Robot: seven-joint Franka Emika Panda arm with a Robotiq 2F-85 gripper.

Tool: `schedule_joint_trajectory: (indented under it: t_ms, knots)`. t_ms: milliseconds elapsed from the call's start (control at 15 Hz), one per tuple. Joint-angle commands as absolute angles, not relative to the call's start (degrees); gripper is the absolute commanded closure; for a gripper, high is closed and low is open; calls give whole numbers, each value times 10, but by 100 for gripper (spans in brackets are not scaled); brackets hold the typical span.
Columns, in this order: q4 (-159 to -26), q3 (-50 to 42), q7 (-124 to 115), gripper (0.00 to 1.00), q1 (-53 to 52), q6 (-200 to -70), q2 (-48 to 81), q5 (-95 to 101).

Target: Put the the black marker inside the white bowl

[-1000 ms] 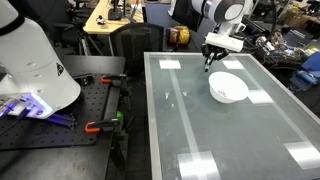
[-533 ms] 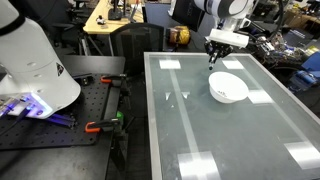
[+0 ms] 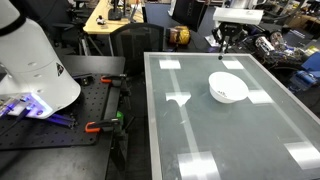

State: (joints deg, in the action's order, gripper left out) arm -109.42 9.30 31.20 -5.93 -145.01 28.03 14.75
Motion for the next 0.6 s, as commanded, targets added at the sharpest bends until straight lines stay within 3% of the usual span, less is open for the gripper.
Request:
schedule_joint_trajectory:
  t_ms: [0, 533]
  knots:
    - [-1179, 72, 248, 95, -66, -1460, 198, 173]
    - [-1286, 36, 130, 95, -62, -1458, 120, 199]
